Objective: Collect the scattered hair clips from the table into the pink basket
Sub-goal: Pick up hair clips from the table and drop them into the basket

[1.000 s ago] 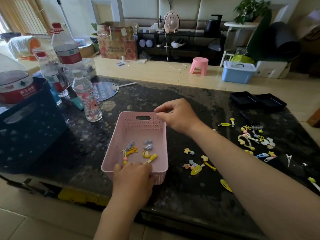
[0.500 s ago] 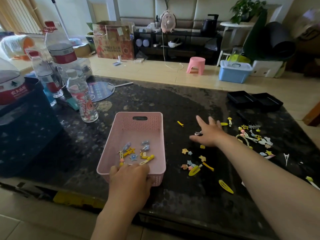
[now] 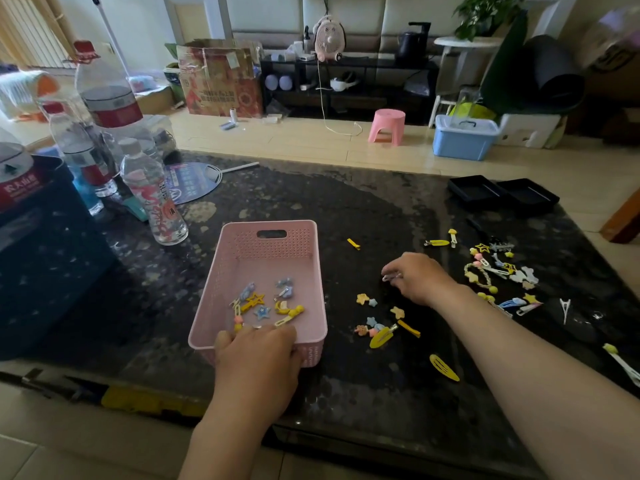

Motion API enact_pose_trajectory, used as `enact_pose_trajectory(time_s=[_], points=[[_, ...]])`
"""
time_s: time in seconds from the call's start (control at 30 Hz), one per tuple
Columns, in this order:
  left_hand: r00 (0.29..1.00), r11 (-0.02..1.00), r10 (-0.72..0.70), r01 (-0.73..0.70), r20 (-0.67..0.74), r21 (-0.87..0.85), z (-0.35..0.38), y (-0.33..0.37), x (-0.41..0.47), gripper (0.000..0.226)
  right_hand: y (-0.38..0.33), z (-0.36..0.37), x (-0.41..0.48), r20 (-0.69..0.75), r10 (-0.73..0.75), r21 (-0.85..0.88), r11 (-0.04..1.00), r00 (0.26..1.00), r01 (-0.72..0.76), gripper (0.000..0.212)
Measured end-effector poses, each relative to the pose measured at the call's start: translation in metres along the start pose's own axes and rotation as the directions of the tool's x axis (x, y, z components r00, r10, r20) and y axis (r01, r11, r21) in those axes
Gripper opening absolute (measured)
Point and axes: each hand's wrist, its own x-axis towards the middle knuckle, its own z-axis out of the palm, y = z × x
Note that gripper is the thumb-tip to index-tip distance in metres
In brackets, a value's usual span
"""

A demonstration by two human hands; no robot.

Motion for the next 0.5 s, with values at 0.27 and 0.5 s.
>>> enact_pose_trajectory(time_s=[0.27, 0.5], points=[[0.999, 0.999, 0.043, -0.042, 0.027, -0.029, 0.001, 0.013, -0.002, 0.020, -0.003, -0.004, -0.007, -0.015, 0.123, 0.186, 0.975, 0.992, -0.118, 0.030], [0.999, 0.999, 0.043, -0.042, 0.020, -0.014, 0.005, 0.016, 0.000, 0.019, -0.049, -0.049, -0.009, -0.161, 0.086, 0.734, 0.676, 0.983, 0.061, 0.024]])
